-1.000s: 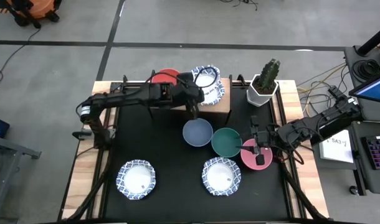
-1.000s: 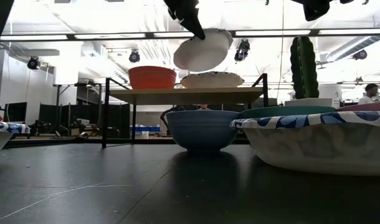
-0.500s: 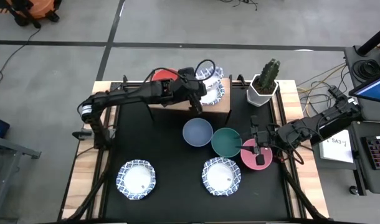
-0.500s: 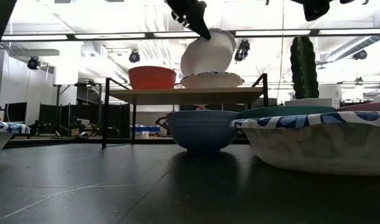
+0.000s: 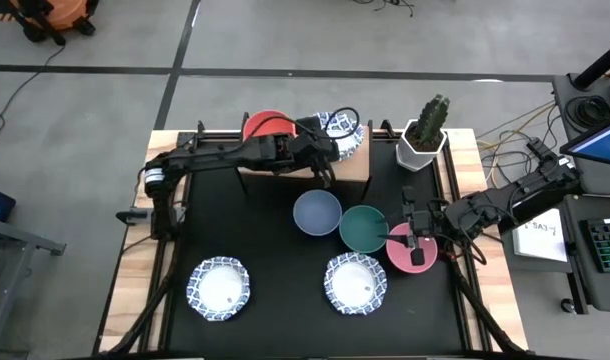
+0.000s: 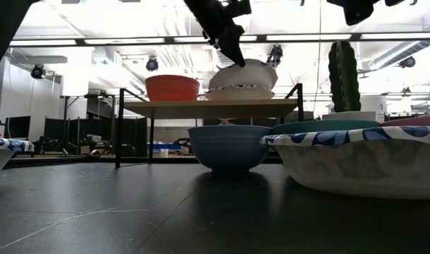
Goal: Place and stack bowls onto a shelf
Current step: Stack the white bowl on top of the white bowl on the shelf
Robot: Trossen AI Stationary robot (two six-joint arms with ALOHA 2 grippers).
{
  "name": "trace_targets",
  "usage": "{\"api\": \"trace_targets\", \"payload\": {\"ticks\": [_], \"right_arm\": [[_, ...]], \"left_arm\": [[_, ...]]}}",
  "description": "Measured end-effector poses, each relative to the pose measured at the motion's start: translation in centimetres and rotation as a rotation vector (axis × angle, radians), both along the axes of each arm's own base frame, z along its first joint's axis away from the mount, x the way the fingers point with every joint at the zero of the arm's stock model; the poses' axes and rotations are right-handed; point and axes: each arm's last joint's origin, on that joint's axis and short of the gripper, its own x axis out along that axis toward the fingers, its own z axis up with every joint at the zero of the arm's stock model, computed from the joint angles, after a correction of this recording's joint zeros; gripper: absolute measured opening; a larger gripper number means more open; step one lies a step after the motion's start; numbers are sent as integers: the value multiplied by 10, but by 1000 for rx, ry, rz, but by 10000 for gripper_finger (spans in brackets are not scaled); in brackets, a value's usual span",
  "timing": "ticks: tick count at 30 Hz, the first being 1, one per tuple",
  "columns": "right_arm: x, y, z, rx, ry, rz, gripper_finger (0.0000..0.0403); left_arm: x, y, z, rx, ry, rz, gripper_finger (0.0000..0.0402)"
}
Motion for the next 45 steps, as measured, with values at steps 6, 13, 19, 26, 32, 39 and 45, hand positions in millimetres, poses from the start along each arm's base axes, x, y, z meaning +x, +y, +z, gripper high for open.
{"api": "trace_targets", "payload": {"ticks": [6,13,19,26,32,39,45], "right_arm": [[0,0,0,0,1,0,148],[0,0,0,0,1,0,148],[0,0,0,0,1,0,148],[0,0,0,0,1,0,148],[0,0,0,0,1,0,148],[0,0,0,0,2,0,148],[0,0,0,0,1,0,148]], "left_arm": [[-2,0,1,-11,-1,9,125],[-5,-5,17,-17,-12,-6,144],[1,-9,30,-84,-138,-77,130],[4,-1,21,-104,-135,-30,77],[12,11,0,-110,-94,48,38],[17,11,-12,-114,-54,62,20],[13,12,-16,-146,-16,92,12]]}}
